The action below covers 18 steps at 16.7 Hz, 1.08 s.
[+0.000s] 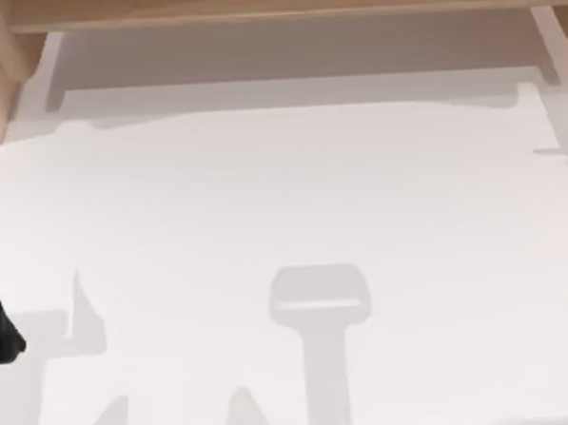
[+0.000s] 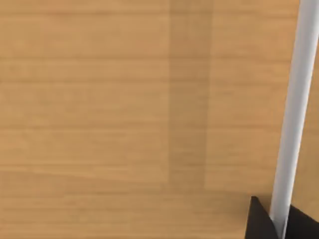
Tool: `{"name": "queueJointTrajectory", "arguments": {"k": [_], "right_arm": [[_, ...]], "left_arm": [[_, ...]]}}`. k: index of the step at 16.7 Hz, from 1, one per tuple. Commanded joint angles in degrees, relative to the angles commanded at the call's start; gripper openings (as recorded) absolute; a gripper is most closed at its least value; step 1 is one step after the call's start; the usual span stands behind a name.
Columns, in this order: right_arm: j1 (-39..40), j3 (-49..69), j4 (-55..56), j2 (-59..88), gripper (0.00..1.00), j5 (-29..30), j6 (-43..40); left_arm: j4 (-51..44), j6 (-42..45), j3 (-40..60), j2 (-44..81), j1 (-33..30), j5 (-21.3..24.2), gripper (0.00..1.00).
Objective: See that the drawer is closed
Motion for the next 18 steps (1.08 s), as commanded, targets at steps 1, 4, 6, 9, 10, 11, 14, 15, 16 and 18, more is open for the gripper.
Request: {"name": "queueJointTrajectory", "arguments": {"k": [1, 4, 6, 9, 10, 11, 14, 15, 16, 18], "right_arm": [[0.6, 1.7, -1.0, 0.8, 0.0, 0.6, 0.0], [2.5, 7.1, -4.2, 3.1, 0.0, 2.4, 0.0], [3.5, 9.8, -5.9, 4.2, 0.0, 3.4, 0.1], [3.9, 10.8, -6.5, 4.5, 0.0, 3.8, 0.1], [3.9, 10.8, -6.5, 4.5, 0.0, 3.8, 0.1], [3.5, 10.5, -6.5, 4.3, 0.0, 3.7, 0.2], [3.9, 12.5, -7.5, 5.3, 0.0, 4.2, 0.0], [4.2, 14.0, -8.2, 6.0, 0.0, 4.5, 0.0], [4.6, 15.8, -9.2, 6.8, 0.0, 4.9, 0.0], [5.5, 19.6, -11.3, 8.6, 0.0, 5.8, 0.0]], "left_arm": [[0.0, 0.0, 0.0, 0.0, 0.0, 0.0, 1.0], [0.0, 0.0, 0.0, 0.0, 0.0, 0.0, 1.0], [0.0, 0.0, 0.0, 0.0, 0.0, 0.0, 1.0], [0.0, 0.0, 0.0, 0.0, 0.0, 0.0, 1.0], [0.0, 0.0, 0.0, 0.0, 0.0, 0.0, 1.0], [0.0, 0.0, 0.0, 0.0, 0.0, 0.0, 1.0], [0.0, 0.0, 0.0, 0.0, 0.0, 0.0, 1.0], [0.0, 0.0, 0.0, 0.0, 0.0, 0.0, 1.0], [0.0, 0.0, 0.0, 0.0, 0.0, 0.0, 1.0], [0.0, 0.0, 0.0, 0.0, 0.0, 0.0, 1.0]]}}
